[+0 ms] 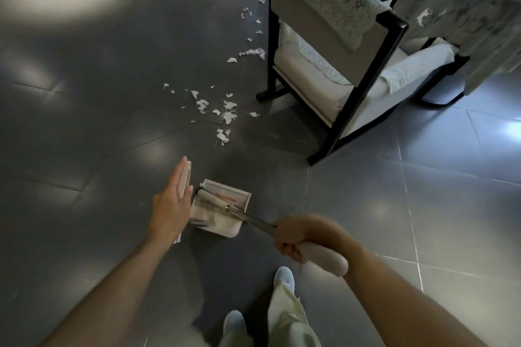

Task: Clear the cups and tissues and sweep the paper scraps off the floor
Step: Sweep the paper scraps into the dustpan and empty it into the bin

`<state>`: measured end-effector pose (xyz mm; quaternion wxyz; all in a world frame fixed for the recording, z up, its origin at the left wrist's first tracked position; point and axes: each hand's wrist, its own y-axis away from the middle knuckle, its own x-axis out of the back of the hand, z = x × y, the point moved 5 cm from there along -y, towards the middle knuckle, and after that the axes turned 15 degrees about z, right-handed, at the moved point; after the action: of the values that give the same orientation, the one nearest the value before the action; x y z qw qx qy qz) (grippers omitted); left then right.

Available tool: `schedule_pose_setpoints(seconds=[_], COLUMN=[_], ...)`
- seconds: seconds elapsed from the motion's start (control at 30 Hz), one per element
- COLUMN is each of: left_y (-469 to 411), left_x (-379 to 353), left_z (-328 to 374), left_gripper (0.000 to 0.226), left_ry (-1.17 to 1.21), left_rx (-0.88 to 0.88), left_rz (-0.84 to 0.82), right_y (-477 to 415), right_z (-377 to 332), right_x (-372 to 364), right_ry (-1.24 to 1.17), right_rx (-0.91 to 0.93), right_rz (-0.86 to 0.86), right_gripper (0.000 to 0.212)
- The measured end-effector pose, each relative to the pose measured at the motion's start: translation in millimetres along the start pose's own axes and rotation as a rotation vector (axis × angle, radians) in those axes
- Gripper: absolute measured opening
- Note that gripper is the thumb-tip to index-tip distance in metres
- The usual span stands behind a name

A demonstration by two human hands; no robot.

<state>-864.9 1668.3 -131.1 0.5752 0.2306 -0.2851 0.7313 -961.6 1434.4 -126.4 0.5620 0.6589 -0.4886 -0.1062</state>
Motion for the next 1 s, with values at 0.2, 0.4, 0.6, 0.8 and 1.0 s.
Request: schedule_pose_setpoints(seconds=[0.2,0.4,0.6,0.8,1.0], left_y=[-49,-134,-260,-393,-537], left_x=[57,85,95,110,115], left_z=[-17,-16,-2,3,-12], left_gripper=[0.062,0.059,0.056,0.055,0.053], left_ry=[0.053,0.097,0.151,0.172,0.137], left_rx=[0.027,-0.002,-0.033,-0.035,-0.109], left_rz=[0.130,0.277,0.341,0.411,0.502], right_y=[23,-3,-68,-122,-191], right_z=[-86,-185,-289,-399,-516], right_x=[36,94,147,215,248], right_ry=[0.020,0.090,0.056,-0.120,-0.213], right_rx=[0.136,0.191,0.253,0.297,0.305], right_rz=[0.072,0.178,0.326,0.372,0.461], right_gripper=[0.016,0.041,0.045,0.035,0.022])
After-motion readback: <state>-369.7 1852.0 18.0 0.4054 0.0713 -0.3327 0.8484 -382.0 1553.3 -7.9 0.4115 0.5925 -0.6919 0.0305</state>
